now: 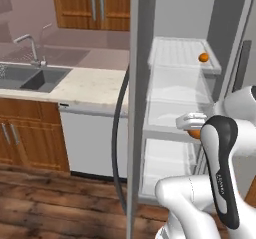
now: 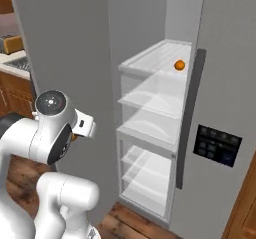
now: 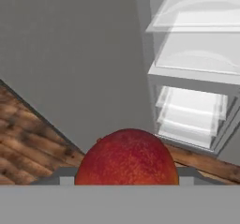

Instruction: Retrieve the tangerine and mango from the fridge and place them into the bowl on the dining table.

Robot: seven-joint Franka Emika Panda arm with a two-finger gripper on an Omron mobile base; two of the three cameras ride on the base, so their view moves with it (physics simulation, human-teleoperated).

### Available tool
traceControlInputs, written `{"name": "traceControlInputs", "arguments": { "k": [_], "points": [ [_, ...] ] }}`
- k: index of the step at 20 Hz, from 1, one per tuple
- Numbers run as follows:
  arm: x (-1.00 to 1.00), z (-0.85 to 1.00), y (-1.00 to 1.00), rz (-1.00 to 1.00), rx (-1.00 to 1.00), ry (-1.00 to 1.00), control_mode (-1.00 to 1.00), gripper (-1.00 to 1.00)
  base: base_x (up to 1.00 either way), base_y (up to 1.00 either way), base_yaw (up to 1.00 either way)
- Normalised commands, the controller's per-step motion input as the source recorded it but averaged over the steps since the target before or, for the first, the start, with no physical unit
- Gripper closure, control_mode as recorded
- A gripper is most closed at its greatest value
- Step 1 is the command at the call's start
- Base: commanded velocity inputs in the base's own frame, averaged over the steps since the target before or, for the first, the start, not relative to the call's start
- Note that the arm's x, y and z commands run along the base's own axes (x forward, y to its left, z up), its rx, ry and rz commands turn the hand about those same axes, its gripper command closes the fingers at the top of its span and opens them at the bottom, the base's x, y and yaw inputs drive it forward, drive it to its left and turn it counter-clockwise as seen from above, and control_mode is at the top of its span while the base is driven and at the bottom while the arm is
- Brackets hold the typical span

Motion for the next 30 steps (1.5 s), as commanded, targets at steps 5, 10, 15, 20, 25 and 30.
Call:
{"name": "traceControlInputs", "arguments": {
  "k": [5,10,15,20,25,30],
  "points": [
    [0.0,0.0,0.0,0.0,0.0,0.0,1.0,1.0,-0.31,0.0,0.44],
    [0.0,0.0,0.0,0.0,0.0,0.0,1.0,1.0,-0.35,0.0,0.46],
    [0.0,0.0,0.0,0.0,0.0,0.0,1.0,1.0,-0.34,0.0,0.47],
    [0.0,0.0,0.0,0.0,0.0,0.0,1.0,1.0,-0.29,0.04,0.47],
    [0.0,0.0,0.0,0.0,0.0,0.0,1.0,1.0,-0.29,0.06,0.47],
    [0.0,0.0,0.0,0.0,0.0,0.0,1.0,1.0,-0.27,0.07,0.46]
  ]
}}
